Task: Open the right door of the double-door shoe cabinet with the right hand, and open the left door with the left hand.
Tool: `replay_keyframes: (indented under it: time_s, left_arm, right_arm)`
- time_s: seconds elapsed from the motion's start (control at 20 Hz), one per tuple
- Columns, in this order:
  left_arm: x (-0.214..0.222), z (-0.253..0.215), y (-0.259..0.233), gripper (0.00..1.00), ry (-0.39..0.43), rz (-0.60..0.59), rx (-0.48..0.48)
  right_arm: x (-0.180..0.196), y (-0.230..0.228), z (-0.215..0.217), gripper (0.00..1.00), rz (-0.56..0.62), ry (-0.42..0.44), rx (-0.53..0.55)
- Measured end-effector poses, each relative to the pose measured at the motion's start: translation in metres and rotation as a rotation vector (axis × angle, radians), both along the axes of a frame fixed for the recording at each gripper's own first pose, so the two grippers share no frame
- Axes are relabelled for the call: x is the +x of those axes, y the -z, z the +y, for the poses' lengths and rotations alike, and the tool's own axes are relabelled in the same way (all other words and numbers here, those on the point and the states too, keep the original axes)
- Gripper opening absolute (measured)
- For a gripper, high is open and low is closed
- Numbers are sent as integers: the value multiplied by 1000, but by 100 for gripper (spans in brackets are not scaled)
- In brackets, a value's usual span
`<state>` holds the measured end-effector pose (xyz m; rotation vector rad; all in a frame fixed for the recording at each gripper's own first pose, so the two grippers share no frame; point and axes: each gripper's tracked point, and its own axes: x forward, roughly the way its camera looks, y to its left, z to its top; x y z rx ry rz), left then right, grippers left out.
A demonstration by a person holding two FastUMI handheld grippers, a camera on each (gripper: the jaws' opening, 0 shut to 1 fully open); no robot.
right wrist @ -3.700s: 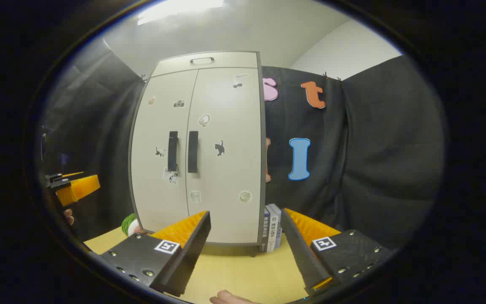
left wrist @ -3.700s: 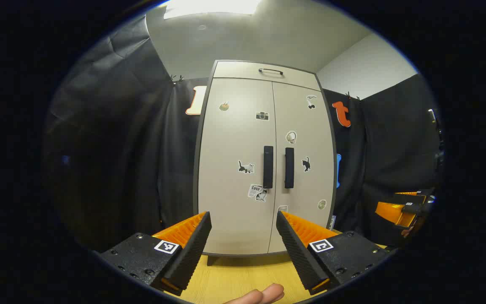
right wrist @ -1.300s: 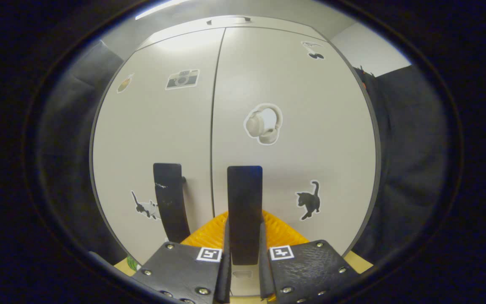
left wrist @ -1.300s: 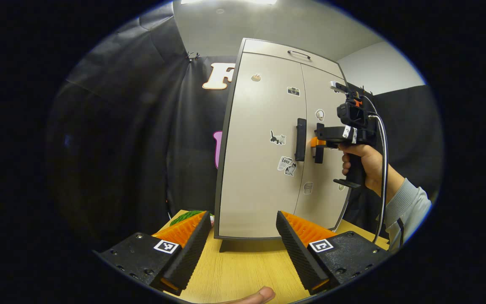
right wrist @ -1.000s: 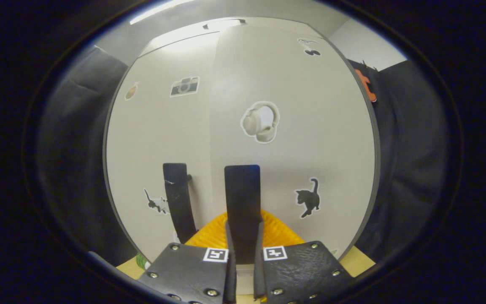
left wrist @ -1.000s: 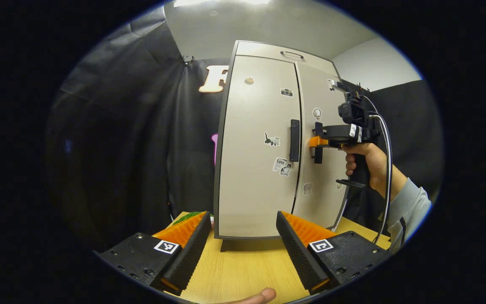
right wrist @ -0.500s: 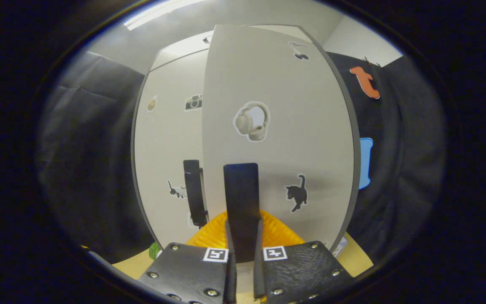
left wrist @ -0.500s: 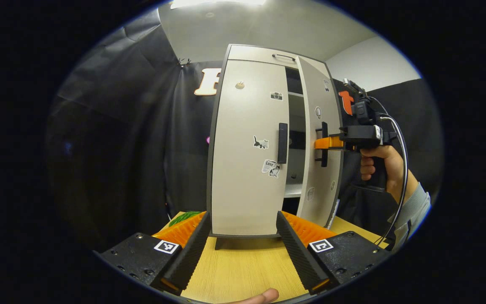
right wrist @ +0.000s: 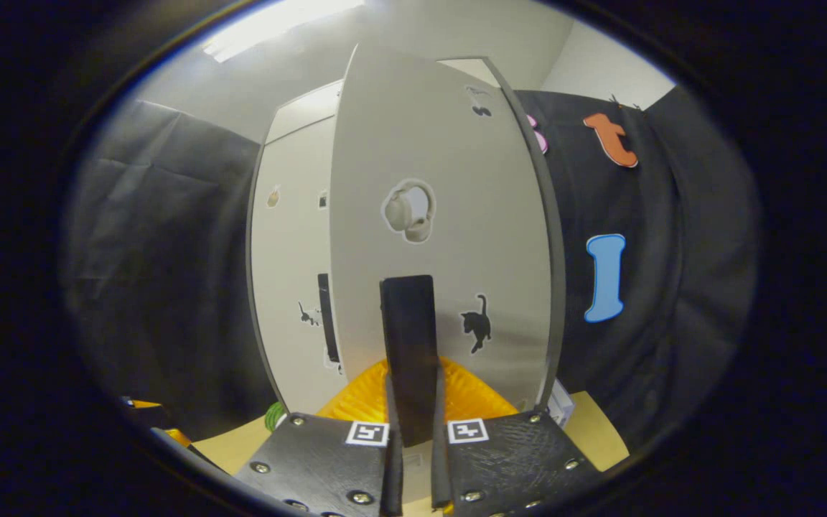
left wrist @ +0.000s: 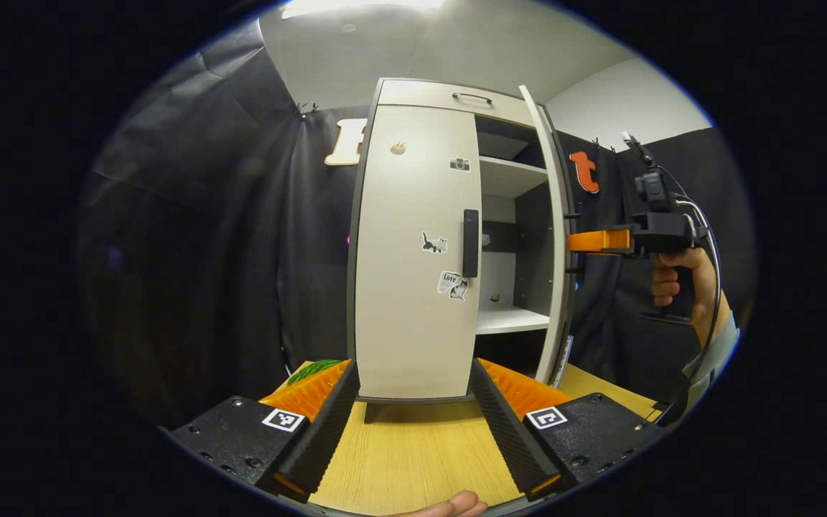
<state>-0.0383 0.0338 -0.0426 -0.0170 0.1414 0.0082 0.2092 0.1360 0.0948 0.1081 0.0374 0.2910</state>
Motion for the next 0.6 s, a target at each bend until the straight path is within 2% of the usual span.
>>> replay_keyframes:
  time_s: [0.6]
  left_arm:
    - [-1,-7,-1,97,7,-9,-6]
  right_arm:
    - [-10,-5,-51,14,-35,97,-37]
